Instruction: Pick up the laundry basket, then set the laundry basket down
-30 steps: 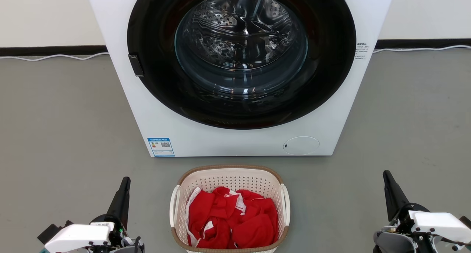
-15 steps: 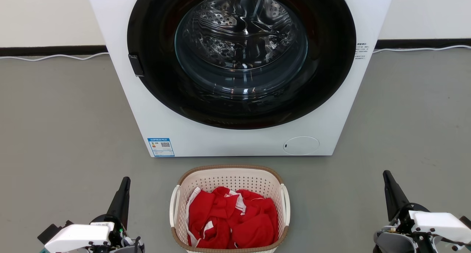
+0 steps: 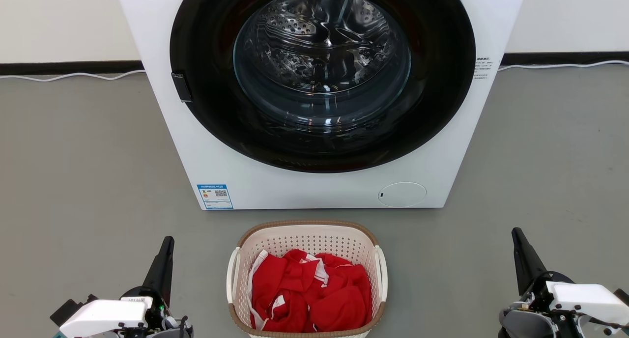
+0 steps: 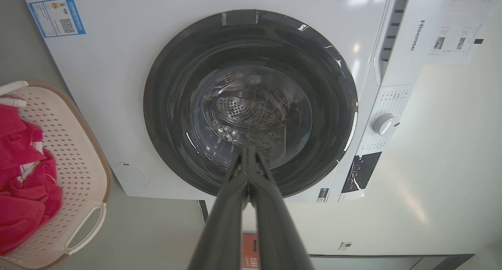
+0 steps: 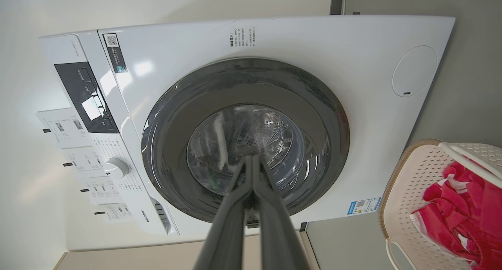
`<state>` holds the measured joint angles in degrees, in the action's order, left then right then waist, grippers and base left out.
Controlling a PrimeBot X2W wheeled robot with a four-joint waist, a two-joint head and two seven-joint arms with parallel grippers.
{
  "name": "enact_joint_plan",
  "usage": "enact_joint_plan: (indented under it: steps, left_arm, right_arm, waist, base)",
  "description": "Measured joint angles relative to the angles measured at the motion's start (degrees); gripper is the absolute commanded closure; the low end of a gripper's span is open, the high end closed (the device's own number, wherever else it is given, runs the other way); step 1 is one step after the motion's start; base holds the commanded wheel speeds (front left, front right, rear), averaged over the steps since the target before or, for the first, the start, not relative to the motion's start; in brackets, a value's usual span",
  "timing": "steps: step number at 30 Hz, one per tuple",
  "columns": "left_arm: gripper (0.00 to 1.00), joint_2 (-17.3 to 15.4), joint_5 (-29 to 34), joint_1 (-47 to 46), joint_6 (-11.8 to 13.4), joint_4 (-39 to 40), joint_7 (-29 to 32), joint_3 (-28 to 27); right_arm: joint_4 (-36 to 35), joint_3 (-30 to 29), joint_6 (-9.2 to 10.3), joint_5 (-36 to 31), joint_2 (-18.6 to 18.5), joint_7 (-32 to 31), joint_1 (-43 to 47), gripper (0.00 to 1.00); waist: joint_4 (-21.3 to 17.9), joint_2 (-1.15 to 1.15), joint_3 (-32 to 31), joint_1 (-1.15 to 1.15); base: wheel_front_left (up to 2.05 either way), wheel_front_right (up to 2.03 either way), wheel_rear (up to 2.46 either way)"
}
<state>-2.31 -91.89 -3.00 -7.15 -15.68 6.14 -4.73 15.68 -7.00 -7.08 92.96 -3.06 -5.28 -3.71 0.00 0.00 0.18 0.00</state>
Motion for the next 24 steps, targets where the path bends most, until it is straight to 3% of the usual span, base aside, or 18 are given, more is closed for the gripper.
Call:
enact_joint_plan:
  steps: [24]
  left_arm:
    - [1.00, 0.00, 0.00, 0.00, 0.00, 0.00, -0.01, 0.00]
  right_arm:
    - [0.00, -0.19, 0.00, -0.07, 0.09, -0.01, 0.00, 1.00]
  waist:
    - [0.00, 0.00, 0.00, 0.00]
  base:
    - [0.00, 0.00, 0.00]
